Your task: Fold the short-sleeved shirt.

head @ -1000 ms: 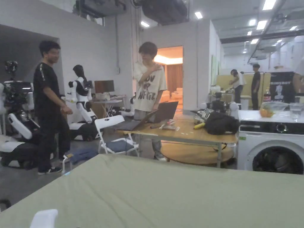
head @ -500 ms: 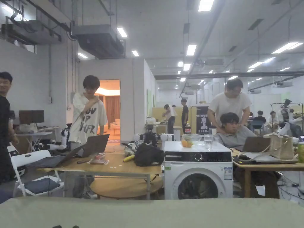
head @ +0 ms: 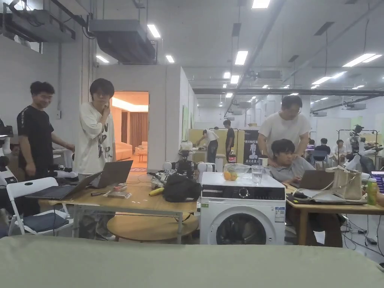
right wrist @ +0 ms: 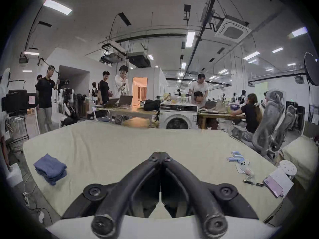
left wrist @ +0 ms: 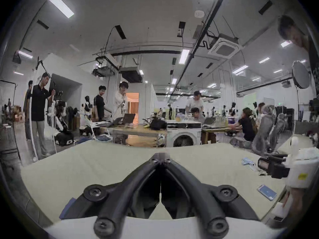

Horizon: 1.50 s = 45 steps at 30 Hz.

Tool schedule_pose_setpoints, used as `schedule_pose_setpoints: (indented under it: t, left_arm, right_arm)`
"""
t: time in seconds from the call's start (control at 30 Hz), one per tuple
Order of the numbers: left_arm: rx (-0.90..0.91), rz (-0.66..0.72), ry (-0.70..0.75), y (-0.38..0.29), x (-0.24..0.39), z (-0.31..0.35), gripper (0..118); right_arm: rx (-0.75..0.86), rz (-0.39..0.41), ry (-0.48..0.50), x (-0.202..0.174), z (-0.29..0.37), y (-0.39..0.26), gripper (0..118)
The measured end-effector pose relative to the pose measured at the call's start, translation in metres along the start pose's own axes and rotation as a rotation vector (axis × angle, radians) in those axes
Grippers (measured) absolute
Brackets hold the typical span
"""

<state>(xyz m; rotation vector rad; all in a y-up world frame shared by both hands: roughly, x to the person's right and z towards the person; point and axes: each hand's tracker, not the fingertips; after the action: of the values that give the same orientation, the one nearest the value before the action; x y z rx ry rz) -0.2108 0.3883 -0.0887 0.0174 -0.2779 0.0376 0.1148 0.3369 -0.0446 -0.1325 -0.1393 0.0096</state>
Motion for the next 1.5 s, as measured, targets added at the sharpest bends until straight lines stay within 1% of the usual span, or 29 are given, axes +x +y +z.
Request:
schedule_pose_setpoints:
  t: [0.17,0.37,0.4,0.43,0.47,0.5,0.53,0.57,0.6,0.67,0.7,0.73,0.77,0.9,1.07,1.13,1.2,1.27,1.5]
  left_arm:
    - [-0.004,-0.023,-0.01,0.001,0.004,-0.002,0]
    - [0.001,-0.06,-0.013,-0.002,0.009,-0.002,0]
    - [-0.004,-0.08,0.007,-0.001,0.01,-0.003,16]
    - [-0.008,-0.089,0.002,0.0,0.01,-0.003,38]
    - [-0.017,-0.104,-0.003,0.0,0.009,-0.004,61]
    - [-0.029,-0.116,-0.003,-0.001,0.009,-0.005,84]
    - [-0.033,-0.132,0.004,-0.003,0.01,-0.006,91]
    - [-0.04,-0.147,0.017,-0.006,0.011,-0.006,92]
    - [-0.036,-0.15,0.03,-0.009,0.012,-0.006,92]
    - [-0.058,-0.114,0.028,-0.011,0.008,-0.009,92]
    - [-0.08,-0.078,-0.011,-0.012,0.005,-0.01,94]
    - [-0.074,-0.056,-0.021,-0.014,0.004,-0.01,95]
    - [-0.071,-0.043,-0.011,-0.014,0.003,-0.01,96]
    - [-0.047,-0.037,-0.023,-0.012,0.003,-0.005,97]
    - [-0.024,-0.042,-0.003,-0.008,0.004,0.0,97]
    - [-0.021,-0.04,-0.013,-0.008,0.002,0.003,97]
    - [-0.018,-0.067,-0.025,-0.008,0.001,0.004,97]
    - [-0.02,-0.082,0.007,-0.007,0.002,0.006,97]
    - [-0.016,-0.057,-0.018,-0.009,0.001,0.009,97]
  right_arm:
    - [0.012,-0.031,-0.015,0.004,0.0,0.003,0]
    - [0.018,-0.022,-0.03,0.002,0.003,-0.001,0]
    - [0.018,-0.021,-0.039,0.002,0.002,-0.001,0]
    - [0.024,-0.02,-0.049,0.002,0.002,-0.002,9]
    - [0.032,-0.018,-0.058,0.002,0.002,-0.001,33]
    - [0.043,-0.02,-0.056,0.003,0.003,0.0,75]
    - [0.048,-0.027,-0.051,0.005,0.003,0.001,101]
    - [0.054,-0.033,-0.046,0.005,0.003,0.001,114]
    - [0.058,-0.036,-0.045,0.006,0.004,0.001,118]
    - [0.092,-0.05,-0.035,0.007,0.01,0.001,118]
    - [0.09,-0.067,-0.021,0.008,0.012,0.001,118]
    - [0.096,-0.084,0.018,0.009,0.013,0.002,118]
    - [0.101,-0.092,0.03,0.01,0.015,0.002,118]
    - [0.13,-0.069,0.026,0.008,0.02,0.004,118]
    - [0.092,-0.063,0.0,0.006,0.017,0.007,118]
    - [0.091,-0.052,0.004,0.006,0.017,0.006,118]
    - [0.076,-0.035,0.027,0.006,0.017,0.006,118]
    - [0.077,-0.026,0.03,0.005,0.018,0.005,118]
    - [0.078,-0.053,0.066,0.002,0.017,0.007,118]
